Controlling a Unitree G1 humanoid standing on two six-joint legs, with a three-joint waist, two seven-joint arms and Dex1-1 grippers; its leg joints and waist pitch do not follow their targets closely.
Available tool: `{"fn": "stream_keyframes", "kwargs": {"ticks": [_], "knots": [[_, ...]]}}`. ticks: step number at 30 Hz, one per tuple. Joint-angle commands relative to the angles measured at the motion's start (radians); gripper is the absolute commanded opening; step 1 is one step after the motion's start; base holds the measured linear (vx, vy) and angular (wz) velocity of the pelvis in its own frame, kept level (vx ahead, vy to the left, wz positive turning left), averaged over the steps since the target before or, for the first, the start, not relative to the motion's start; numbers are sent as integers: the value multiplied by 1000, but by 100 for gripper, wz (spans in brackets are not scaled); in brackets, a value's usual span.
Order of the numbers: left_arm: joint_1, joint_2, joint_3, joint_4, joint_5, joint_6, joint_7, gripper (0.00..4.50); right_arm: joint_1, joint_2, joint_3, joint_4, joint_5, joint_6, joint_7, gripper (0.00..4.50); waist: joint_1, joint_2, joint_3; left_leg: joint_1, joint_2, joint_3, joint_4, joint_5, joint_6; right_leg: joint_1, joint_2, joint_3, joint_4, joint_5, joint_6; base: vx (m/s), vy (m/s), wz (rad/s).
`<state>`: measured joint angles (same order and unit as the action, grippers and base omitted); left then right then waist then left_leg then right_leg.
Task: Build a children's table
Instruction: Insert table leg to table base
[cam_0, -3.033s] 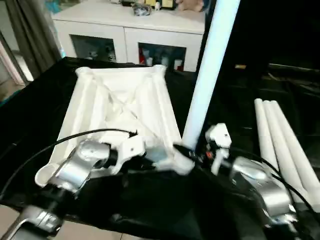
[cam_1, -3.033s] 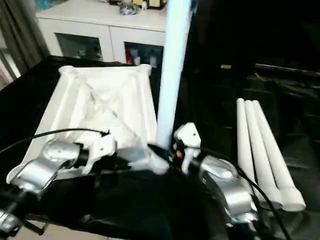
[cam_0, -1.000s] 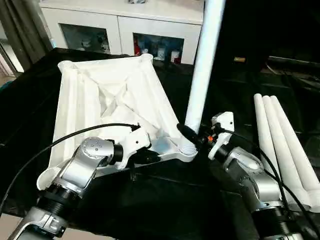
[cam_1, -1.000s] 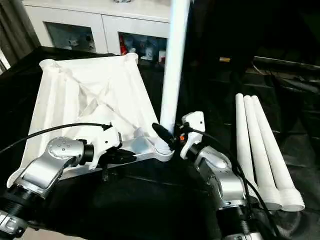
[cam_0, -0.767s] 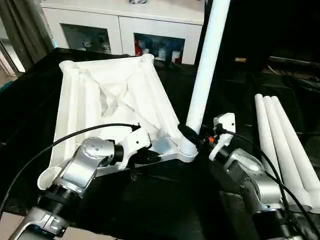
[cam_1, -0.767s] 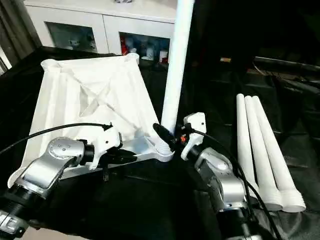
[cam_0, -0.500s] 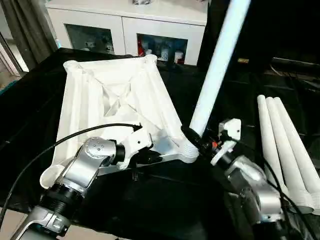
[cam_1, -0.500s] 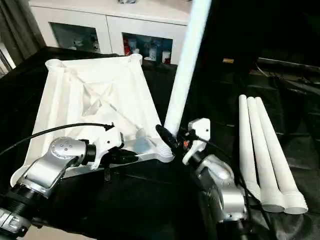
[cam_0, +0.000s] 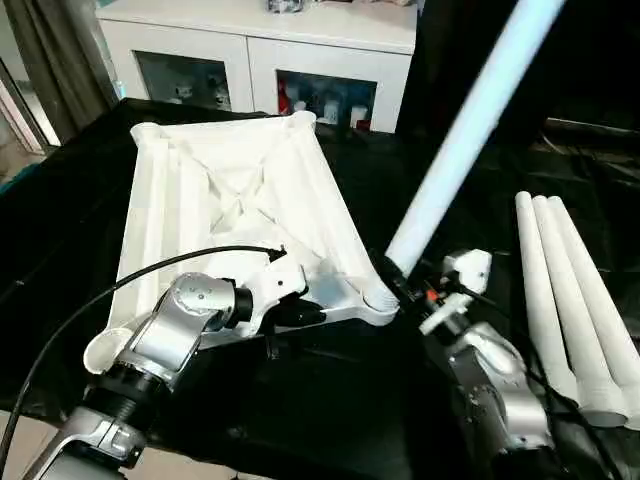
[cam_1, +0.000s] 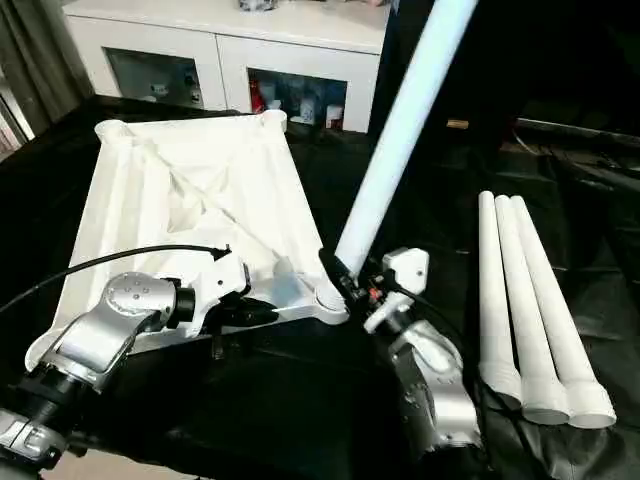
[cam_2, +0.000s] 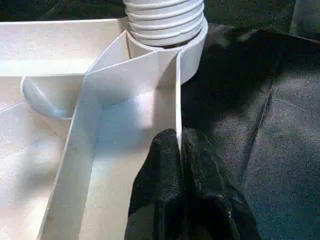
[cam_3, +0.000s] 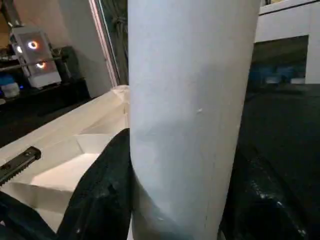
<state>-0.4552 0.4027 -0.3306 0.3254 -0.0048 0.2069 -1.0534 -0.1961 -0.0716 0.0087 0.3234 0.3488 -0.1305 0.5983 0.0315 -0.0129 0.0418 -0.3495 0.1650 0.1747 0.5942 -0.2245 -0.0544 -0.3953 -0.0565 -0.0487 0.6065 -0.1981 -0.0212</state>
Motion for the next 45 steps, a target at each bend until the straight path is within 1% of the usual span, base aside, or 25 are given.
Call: {"fn": "stream_keyframes", "kwargs": {"ticks": [1, 3, 4, 5, 8, 9, 12, 13, 15, 17, 19, 23, 24, 25, 26, 28, 30, 33, 36, 37, 38, 40, 41, 43, 45], "knots": [[-32, -4, 33, -29, -22, -27, 11, 0, 6, -3, -1, 71, -32, 17, -8, 188, -2, 9, -52, -2, 66, -20, -70, -92, 60, 56, -89, 55, -60, -46, -266, 0, 0, 0], [-33, -5, 34, -28, -23, -24, 10, 0, 6, -1, 3, 71, -34, 16, -5, 188, -2, 9, -50, -2, 65, -20, -70, -105, 57, 55, -90, 56, -63, -76, -260, 0, 0, 0], [-34, -1, 31, -26, -15, -29, 13, 0, 13, 3, 7, 62, -31, 20, -1, 188, -3, 0, -49, -2, 66, -19, -71, -109, 57, 55, -89, 56, -64, -89, -256, 0, 0, 0], [-35, 0, 32, -25, -15, -27, 14, 0, 21, 1, 11, 56, -33, 18, 3, 188, -1, 4, -49, -1, 66, -20, -72, -114, 55, 53, -90, 56, -65, -114, -249, 0, 0, 0], [-34, 4, 30, -22, -6, -30, 21, 0, 45, -5, 17, 44, -36, 10, 11, 188, 1, 5, -50, -2, 67, -20, -71, -100, 57, 53, -89, 56, -63, -97, -245, 0, 0, 0], [-31, 8, 29, -25, -8, -26, 16, 0, 64, -11, 17, 34, -36, 1, 16, 188, 1, 10, -50, -3, 67, -20, -71, -94, 60, 53, -89, 57, -62, -79, -248, 0, 0, 0], [-34, 14, 28, -18, -3, -26, 21, 0, 105, -26, 5, 7, -31, -11, 18, 188, 4, 9, -51, -1, 66, -19, -70, -94, 65, 52, -89, 57, -62, -67, -247, 0, 0, 0], [-36, 15, 27, -14, 0, -27, 22, 0, 111, -29, 1, 6, -30, -13, 18, 188, 5, 7, -50, -1, 67, -19, -71, -103, 65, 52, -88, 56, -63, -75, -247, 0, 0, 0], [-37, 16, 27, -8, -3, -23, 21, 0, 141, -40, 4, -5, -33, -20, 34, 188, 5, 9, -49, -2, 67, -20, -72, -114, 61, 53, -89, 55, -64, -91, -245, 0, 0, 0], [-41, 17, 27, -1, -3, -20, 19, 0, 150, -44, 4, -12, -34, -19, 37, 188, 4, 6, -48, -3, 67, -21, -73, -128, 58, 54, -89, 56, -67, -112, -240, 0, 0, 0], [-43, 18, 27, 7, 1, -24, 23, 0, 162, -48, 3, -19, -37, -18, 35, 188, 4, 8, -47, -3, 67, -22, -75, -142, 54, 52, -90, 56, -70, -140, -236, 0, 0, 0], [-44, 17, 28, 11, 1, -23, 21, 0, 170, -55, 5, -24, -40, -12, 34, 188, 1, 9, -44, -2, 67, -23, -78, -171, 46, 50, -89, 56, -76, -191, -226, 0, 0, 0], [-42, 19, 26, 10, 1, -22, 13, 0, 164, -62, 10, -22, -53, -5, 28, 188, 1, 13, -45, 0, 67, -23, -78, -178, 42, 48, -89, 56, -77, -198, -223, 0, 0, 0], [-42, 21, 25, 10, 3, -24, 12, 0, 161, -63, 10, -21, -53, -3, 27, 188, 0, 10, -45, -1, 67, -23, -78, -174, 41, 49, -88, 56, -76, -188, -224, 0, 0, 0], [-43, 24, 21, 11, 6, -28, 7, 0, 145, -69, 10, -18, -55, 10, 25, 188, -1, 4, -46, -2, 67, -23, -78, -169, 43, 50, -87, 56, -76, -183, -223, 0, 0, 0], [-41, 24, 21, 10, 2, -28, 3, 0, 128, -77, 13, -14, -62, 21, 22, 188, -1, 7, -47, -4, 66, -23, -76, -145, 49, 51, -87, 56, -71, -151, -230, 0, 0, 0], [-40, 27, 16, 7, -4, -29, -14, 0, 82, -105, 26, -15, -74, 78, 35, 188, -3, 3, -47, -5, 64, -23, -75, -134, 52, 53, -86, 55, -69, -143, -231, 0, 0, 0], [-41, 30, 10, 7, -10, -31, -35, 0, 45, -136, 45, -33, -72, 155, 62, 188, -4, 3, -46, -5, 63, -22, -73, -138, 55, 53, -88, 56, -73, -178, -224, 0, 0, 0], [-37, 40, -1, 4, -8, -32, -56, 0, 6, -173, 72, -64, -73, 246, 85, 188, -6, -3, -48, -5, 64, -22, -72, -113, 60, 55, -85, 55, -69, -152, -223, 0, 0, 0], [-35, 43, -4, 0, -9, -30, -64, 0, -8, -189, 88, -68, -85, 274, 93, 188, -7, -2, -48, -5, 64, -21, -70, -106, 62, 53, -86, 54, -68, -141, -227, 0, 0, 0], [-35, 43, -4, 0, -9, -30, -64, 0, -8, -189, 88, -68, -85, 274, 93, 188, -7, -1, -48, -5, 64, -21, -70, -105, 62, 54, -87, 54, -68, -140, -228, 0, 0, 0], [-27, 53, -11, -11, -13, -23, -84, 0, -37, -217, 118, -77, -99, 325, 121, 188, -10, -7, -49, -6, 63, -20, -69, -103, 64, 55, -87, 54, -67, -142, -230, 0, 0, 0], [-27, 53, -11, -11, -13, -23, -84, 0, -37, -217, 118, -77, -99, 325, 121, 188, -10, -5, -49, -6, 64, -21, -69, -102, 64, 54, -87, 53, -67, -148, -230, 0, 0, 0], [-22, 62, -19, -22, -12, -22, -98, 0, -61, -234, 136, -81, -101, 361, 147, 188, -13, -6, -47, -6, 63, -21, -69, -111, 62, 53, -87, 53, -68, -162, -229, 0, 0, 0], [-15, 73, -30, -44, -11, -16, -115, 0, -102, -266, 156, -93, -95, 421, 199, 188, -17, -8, -48, -4, 66, -21, -68, -107, 63, 53, -87, 53, -67, -164, -232, 0, 0, 0]]}}
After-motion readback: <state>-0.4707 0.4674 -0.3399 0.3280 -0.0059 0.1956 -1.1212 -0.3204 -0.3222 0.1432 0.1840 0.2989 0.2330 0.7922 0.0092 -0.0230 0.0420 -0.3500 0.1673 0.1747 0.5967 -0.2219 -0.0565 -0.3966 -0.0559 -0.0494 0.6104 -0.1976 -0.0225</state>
